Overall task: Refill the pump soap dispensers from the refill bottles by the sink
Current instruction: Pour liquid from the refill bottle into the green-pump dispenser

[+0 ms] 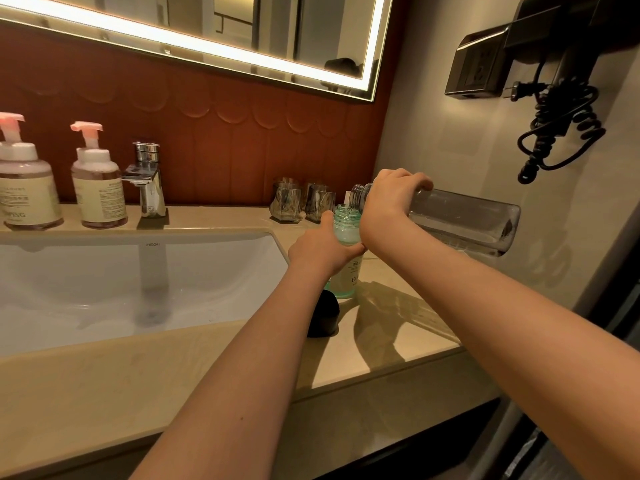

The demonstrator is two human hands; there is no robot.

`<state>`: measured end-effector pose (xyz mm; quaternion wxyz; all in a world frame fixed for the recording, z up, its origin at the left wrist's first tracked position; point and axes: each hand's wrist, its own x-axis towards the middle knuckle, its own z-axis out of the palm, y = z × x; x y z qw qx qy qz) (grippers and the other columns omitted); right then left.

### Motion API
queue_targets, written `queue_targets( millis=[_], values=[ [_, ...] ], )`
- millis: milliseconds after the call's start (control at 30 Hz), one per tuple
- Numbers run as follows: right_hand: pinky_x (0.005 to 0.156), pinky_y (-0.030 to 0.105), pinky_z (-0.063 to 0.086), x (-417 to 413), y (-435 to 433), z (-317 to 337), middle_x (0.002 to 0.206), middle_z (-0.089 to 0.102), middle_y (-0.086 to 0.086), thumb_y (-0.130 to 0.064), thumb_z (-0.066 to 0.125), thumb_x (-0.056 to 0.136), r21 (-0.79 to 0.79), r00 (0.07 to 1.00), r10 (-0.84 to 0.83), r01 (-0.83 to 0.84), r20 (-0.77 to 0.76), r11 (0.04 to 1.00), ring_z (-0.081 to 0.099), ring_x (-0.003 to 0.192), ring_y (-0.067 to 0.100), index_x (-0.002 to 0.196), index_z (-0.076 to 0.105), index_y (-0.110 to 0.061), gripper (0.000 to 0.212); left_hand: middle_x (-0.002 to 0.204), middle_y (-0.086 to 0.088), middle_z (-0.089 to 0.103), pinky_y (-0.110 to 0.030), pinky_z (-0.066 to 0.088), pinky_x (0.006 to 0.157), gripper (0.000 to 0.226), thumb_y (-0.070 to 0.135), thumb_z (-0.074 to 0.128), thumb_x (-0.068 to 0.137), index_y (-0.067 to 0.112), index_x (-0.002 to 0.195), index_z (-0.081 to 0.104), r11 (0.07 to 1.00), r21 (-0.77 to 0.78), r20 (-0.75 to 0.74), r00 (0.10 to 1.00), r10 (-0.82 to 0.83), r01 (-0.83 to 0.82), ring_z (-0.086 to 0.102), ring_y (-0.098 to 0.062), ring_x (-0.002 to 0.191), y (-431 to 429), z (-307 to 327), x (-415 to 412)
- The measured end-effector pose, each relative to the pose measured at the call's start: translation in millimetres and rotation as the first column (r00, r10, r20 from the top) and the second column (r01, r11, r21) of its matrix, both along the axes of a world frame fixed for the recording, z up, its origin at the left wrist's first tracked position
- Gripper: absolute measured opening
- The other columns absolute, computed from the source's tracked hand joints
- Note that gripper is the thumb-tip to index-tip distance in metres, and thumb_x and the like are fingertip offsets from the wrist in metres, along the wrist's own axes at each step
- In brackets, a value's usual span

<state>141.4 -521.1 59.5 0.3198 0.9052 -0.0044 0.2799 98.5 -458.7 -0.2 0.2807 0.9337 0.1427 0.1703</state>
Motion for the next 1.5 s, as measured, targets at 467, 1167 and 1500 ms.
queue_targets(
  millis=[467, 1167, 1500],
  values=[
    [0.090, 0.051, 0.043, 1.0, 0.6, -0.3, 0.124, 0.048, 0.017, -0.016, 0.065, 0.085, 0.001, 1.000, -0.003, 0.003, 0.008, 1.000, 0.049, 0.114, 0.035, 0.130, 0.041, -0.001, 0.054, 0.134, -0.011, 0.050, -0.037, 0.043, 0.084, 0.085, 0.060, 0.053, 0.082, 0.022, 0.146, 0.012, 1.000, -0.011, 0.006, 1.000, 0.006, -0.006, 0.051, -0.031, 0.118, 3.0, -4.0, 5.6],
    [0.089, 0.050, 0.044, -2.9, -0.8, 1.4, 0.124, 0.046, 0.017, -0.011, 0.062, 0.087, -0.041, 1.000, 0.002, -0.001, 0.012, 0.999, 0.049, 0.113, 0.034, 0.128, 0.046, 0.000, 0.045, 0.137, -0.013, 0.044, -0.039, 0.043, 0.086, 0.085, 0.064, 0.053, 0.079, 0.028, 0.145, 0.016, 1.000, -0.015, 0.042, 0.999, 0.026, -0.025, 0.047, -0.032, 0.121, 4.3, -7.7, 7.6],
    [0.089, 0.050, 0.044, -3.3, -0.2, 0.6, 0.123, 0.046, 0.016, -0.013, 0.063, 0.086, -0.047, 1.000, -0.003, 0.004, 0.016, 0.999, 0.050, 0.113, 0.034, 0.128, 0.045, -0.001, 0.047, 0.134, -0.009, 0.051, -0.035, 0.043, 0.084, 0.079, 0.058, 0.052, 0.084, 0.023, 0.145, 0.015, 1.000, -0.012, 0.048, 0.999, 0.008, -0.007, 0.050, -0.031, 0.119, 0.7, -3.9, 1.2]
  ],
)
